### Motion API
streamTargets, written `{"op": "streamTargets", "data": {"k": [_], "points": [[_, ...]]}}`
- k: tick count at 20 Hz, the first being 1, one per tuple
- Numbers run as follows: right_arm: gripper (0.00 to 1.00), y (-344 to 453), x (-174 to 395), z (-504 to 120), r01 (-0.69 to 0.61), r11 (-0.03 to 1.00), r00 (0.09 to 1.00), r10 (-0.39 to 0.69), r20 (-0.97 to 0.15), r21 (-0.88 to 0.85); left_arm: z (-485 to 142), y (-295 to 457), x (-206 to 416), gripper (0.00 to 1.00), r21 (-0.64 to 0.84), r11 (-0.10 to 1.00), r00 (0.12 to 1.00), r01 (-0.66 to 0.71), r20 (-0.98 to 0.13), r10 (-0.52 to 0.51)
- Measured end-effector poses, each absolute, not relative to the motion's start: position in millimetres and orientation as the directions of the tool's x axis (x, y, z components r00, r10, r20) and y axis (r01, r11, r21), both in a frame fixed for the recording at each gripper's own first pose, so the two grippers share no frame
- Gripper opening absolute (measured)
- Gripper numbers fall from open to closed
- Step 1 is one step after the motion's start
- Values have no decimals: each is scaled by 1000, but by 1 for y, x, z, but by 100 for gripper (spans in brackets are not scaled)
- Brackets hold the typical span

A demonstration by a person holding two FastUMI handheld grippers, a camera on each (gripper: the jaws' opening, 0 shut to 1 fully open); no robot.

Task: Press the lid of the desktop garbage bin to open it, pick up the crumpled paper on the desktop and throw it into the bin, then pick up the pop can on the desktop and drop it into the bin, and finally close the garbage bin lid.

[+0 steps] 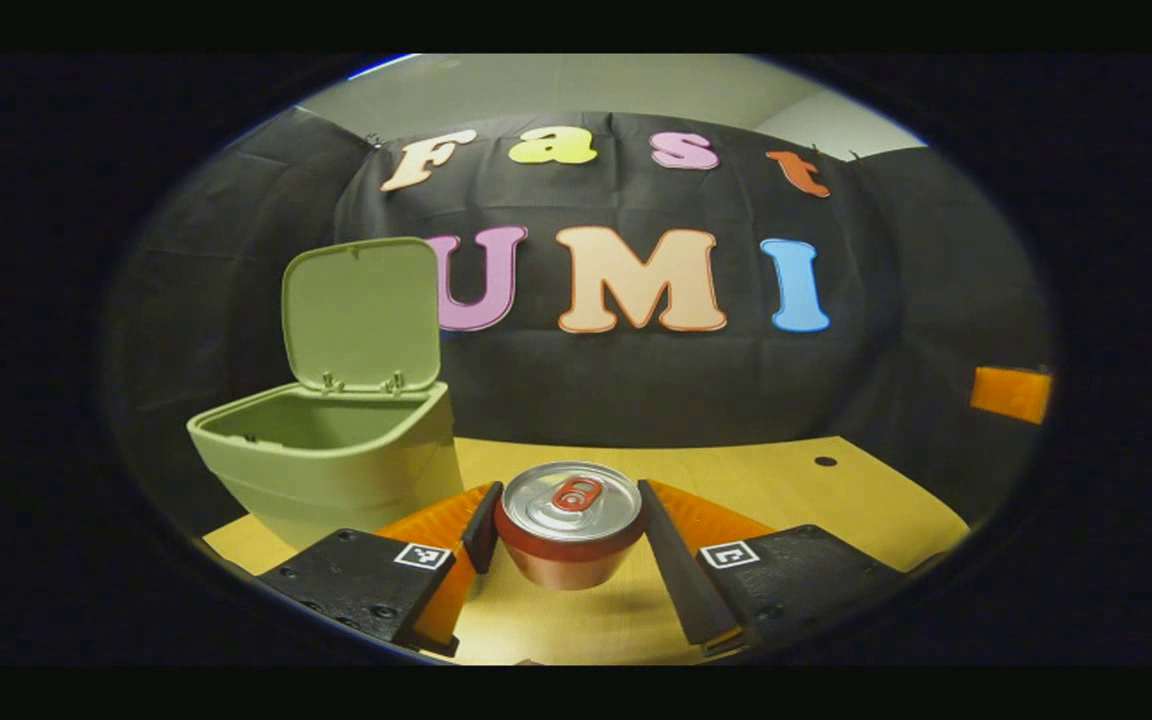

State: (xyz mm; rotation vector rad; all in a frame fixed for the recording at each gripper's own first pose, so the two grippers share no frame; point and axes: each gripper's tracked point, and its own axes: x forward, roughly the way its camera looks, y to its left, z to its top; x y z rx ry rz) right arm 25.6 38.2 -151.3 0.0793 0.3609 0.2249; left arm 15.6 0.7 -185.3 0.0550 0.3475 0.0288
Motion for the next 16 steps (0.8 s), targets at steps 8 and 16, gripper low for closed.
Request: {"op": "streamTargets", "data": {"k": [8,16], "points": [[98,65,30,-154,-188,974,915,221,-338,127,-98,64,64,75,51,994,972,-97,-211,105],[100,78,32,-176,-167,981,894,192,-404,98,-99,148,67,75,115,967,949,-225,-200,245]]}}
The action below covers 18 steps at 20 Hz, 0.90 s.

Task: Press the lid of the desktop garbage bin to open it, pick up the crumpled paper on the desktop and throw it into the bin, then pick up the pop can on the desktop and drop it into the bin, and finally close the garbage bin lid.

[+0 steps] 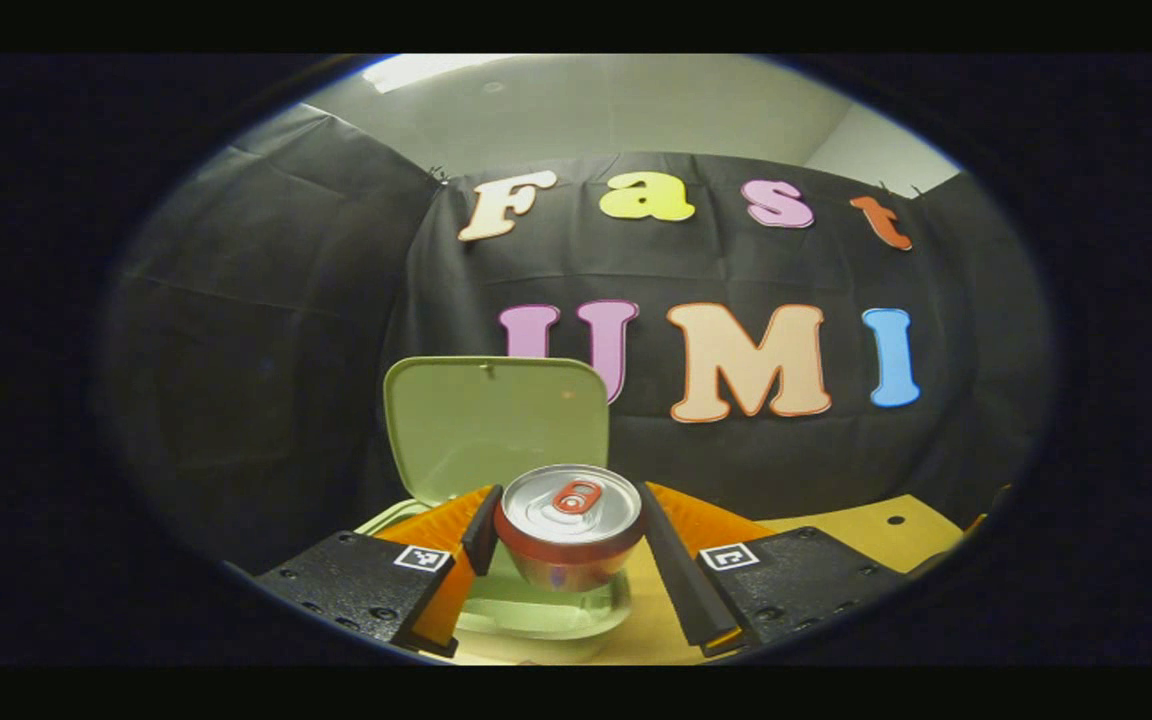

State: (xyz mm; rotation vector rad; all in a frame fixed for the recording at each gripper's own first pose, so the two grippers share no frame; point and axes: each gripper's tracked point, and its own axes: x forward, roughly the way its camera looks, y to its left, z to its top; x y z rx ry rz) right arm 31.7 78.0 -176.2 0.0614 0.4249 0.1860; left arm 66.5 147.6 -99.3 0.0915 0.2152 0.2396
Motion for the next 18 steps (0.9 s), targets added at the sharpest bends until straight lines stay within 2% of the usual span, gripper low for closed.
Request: {"op": "streamTargets", "data": {"k": [4,7,11,18], "points": [[100,91,37,-176,-181,980,889,197,-413,80,-102,167,65,80,132,961,942,-244,-203,267],[99,100,42,-172,-181,981,894,192,-406,66,-95,175,73,87,172,957,944,-235,-192,267],[100,109,43,-173,-154,986,901,167,-401,66,-64,178,95,89,191,964,967,-185,-137,213],[100,114,40,-177,-54,998,919,67,-389,43,11,195,154,89,128,987,995,-95,-27,99]]}}
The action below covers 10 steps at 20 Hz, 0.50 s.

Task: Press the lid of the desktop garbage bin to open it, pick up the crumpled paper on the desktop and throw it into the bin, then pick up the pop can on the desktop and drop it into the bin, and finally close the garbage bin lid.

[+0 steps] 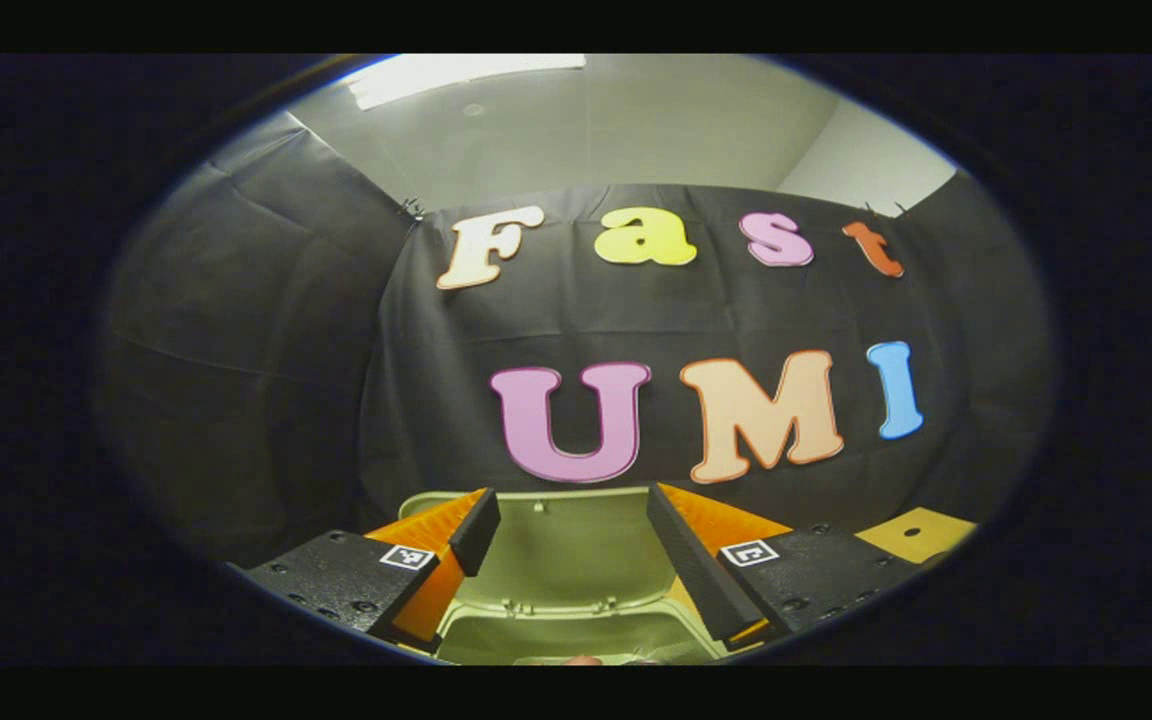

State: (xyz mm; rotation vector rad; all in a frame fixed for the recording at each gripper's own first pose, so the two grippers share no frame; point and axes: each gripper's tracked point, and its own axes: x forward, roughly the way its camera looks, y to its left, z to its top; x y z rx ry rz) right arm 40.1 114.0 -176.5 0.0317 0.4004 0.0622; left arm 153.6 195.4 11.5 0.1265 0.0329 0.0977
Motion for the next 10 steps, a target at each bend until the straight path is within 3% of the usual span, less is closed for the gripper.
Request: {"op": "streamTargets", "data": {"k": [5,9,10], "points": [[100,118,30,-180,-2,999,920,20,-392,46,17,220,194,88,146,986,994,-85,-50,93],[100,112,24,-176,12,1000,924,-1,-381,27,-16,213,199,89,156,987,985,-41,-157,66],[100,110,22,-176,14,1000,924,-3,-381,26,-9,213,201,89,149,988,990,-48,-128,67]]}}
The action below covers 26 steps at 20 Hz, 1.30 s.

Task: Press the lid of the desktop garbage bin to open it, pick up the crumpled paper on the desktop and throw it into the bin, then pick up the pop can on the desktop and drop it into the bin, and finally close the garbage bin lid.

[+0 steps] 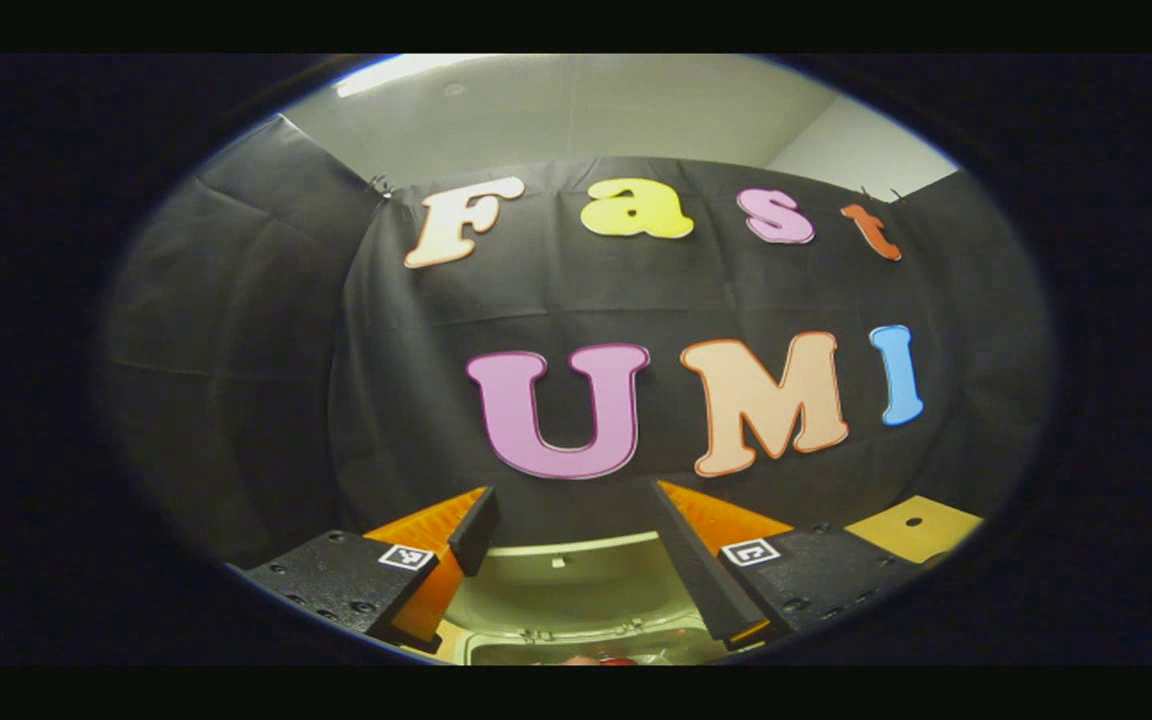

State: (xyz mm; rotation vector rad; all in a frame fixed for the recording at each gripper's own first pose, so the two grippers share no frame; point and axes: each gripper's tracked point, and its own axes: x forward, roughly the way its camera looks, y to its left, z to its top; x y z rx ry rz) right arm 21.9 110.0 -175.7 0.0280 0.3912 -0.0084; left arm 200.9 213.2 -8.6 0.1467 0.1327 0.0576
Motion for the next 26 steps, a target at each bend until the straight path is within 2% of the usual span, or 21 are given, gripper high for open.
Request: {"op": "streamTargets", "data": {"k": [4,5,7,9,12,13,14,16,17,18,26], "points": [[100,105,17,-176,-7,1000,922,16,-387,23,-11,207,187,89,128,991,987,-50,-145,68],[100,105,17,-177,-20,1000,920,27,-391,23,-10,207,178,92,128,990,987,-53,-146,71],[100,108,16,-181,-56,998,912,62,-406,27,-11,202,164,89,124,990,985,-63,-150,82],[100,110,16,-181,-89,996,907,93,-410,30,-12,200,149,93,131,989,983,-72,-157,93],[100,114,17,-180,-134,990,902,141,-407,45,-19,198,127,94,146,985,978,-91,-172,116],[100,115,18,-179,-145,988,901,152,-407,47,-22,196,121,91,147,985,976,-92,-181,118],[100,116,19,-179,-156,986,899,163,-407,50,-24,195,116,93,145,985,975,-95,-186,122],[99,119,19,-178,-176,983,895,183,-408,54,-32,193,107,96,132,986,970,-104,-204,130],[99,120,20,-178,-185,981,892,191,-408,55,-37,191,102,93,123,987,968,-108,-213,132],[100,122,20,-179,-195,979,890,200,-409,54,-42,189,96,96,116,987,965,-113,-223,137],[100,126,22,-180,-220,974,879,225,-420,61,-89,185,59,96,80,989,938,-123,-316,142]]}}
